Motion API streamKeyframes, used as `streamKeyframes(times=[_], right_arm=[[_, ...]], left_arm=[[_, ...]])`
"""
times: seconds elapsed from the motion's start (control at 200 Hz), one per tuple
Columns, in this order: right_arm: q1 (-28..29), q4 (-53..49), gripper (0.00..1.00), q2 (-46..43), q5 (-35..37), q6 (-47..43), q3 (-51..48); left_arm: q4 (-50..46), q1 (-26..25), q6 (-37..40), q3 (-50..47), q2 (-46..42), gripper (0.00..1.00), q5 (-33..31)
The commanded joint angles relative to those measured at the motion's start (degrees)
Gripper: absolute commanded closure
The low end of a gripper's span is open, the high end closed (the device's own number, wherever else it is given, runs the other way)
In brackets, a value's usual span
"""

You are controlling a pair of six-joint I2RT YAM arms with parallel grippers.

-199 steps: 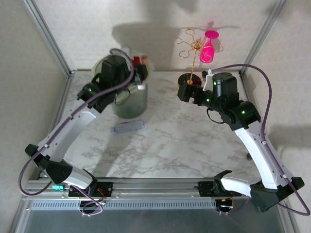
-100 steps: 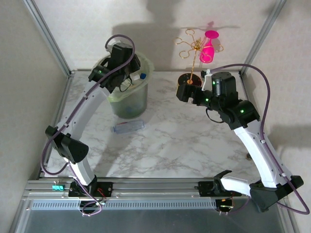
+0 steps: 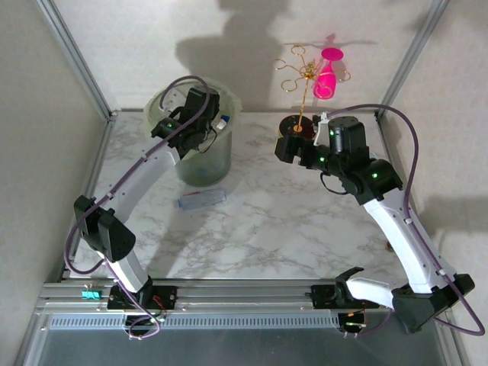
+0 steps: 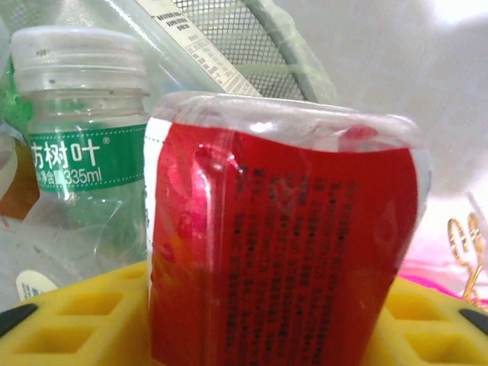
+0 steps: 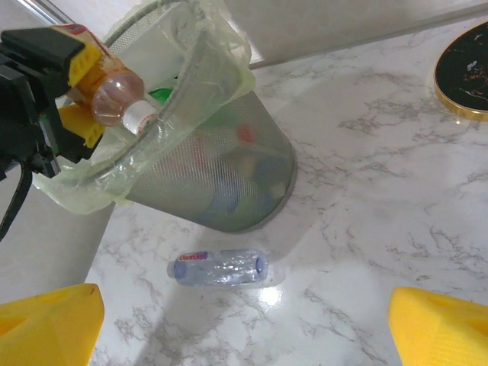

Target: Put the plastic bottles in the bin

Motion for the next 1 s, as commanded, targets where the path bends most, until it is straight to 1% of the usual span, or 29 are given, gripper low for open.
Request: streamKeyframes(times=[0.0,0.055,0.07,0.095,0.3,0.36,0.411,0.431,0.491,0.556,0.601,0.656,0.681,0.741,0.806,0.891,0.996], right_arm=[[-0.4,1.6,0.04,-0.9,-0.6,0.2,-0.7],[-0.4,1.6,0.04,-1.0,-0.5,0.1,-0.7],[-0.4,1.6,0.04,-1.0,-0.5,0.1,-0.7],[-0.3,1.6,0.04,-1.0,-0.3,0.1,-0.7],[-0.4,1.7,0.04,-0.9,0.1,-0.2,-0.4],[-0.4,1.8,0.04,-1.0,0.2,-0.2,-0.4],[-0.4,1.8,0.04,-1.0,0.1,-0.2,-0.5],[-0.4,1.9,0.04,-1.0,0.1,-0.2,-0.6],[-0.3,2.1,0.04,-0.9,-0.3,0.0,-1.0],[-0.3,2.3,0.04,-0.6,-1.0,0.1,-1.1],[-0.3,2.3,0.04,-0.5,-1.3,0.1,-1.0],[-0.3,2.4,0.04,-0.3,-1.5,0.3,-1.0],[-0.4,2.3,0.04,-0.2,-1.6,0.3,-0.9],[-0.4,2.3,0.04,-0.1,-2.0,0.3,-0.7],[-0.3,1.8,0.04,-0.1,-2.0,0.1,-0.7],[-0.2,1.7,0.04,-0.2,-2.0,0.2,-0.9],[-0.3,1.6,0.04,-0.5,-2.0,0.5,-1.1]], left_arm=[[2.8,-0.4,-5.4,-0.3,-2.4,0.37,-3.7],[3.2,-0.4,-5.2,0.1,-3.0,0.30,-3.5],[3.2,-0.4,-5.2,0.2,-3.2,0.24,-3.6],[3.0,-0.5,-4.9,0.5,-3.5,0.21,-3.8],[0.7,0.5,-4.1,-0.3,-7.5,0.19,-4.1],[0.8,0.9,-1.3,-1.1,-9.5,0.19,-4.4],[2.5,1.0,2.6,-2.1,-11.3,0.21,-4.9],[3.9,1.0,5.4,-2.9,-11.9,0.23,-4.8],[9.2,1.3,13.7,-4.4,-13.1,0.29,-2.1],[13.9,2.1,20.0,-4.8,-12.8,0.41,4.4],[16.1,2.3,24.6,-3.7,-11.5,0.45,9.1],[14.8,2.5,28.2,-0.3,-8.4,0.52,13.6],[14.0,2.8,29.7,1.3,-6.7,0.53,16.2],[11.3,2.9,31.9,5.4,-2.8,0.55,21.4],[8.7,3.0,33.1,8.7,0.9,0.55,24.6],[8.4,3.0,33.5,8.7,2.9,0.55,25.4],[10.3,3.6,32.9,5.6,3.3,0.54,25.4]])
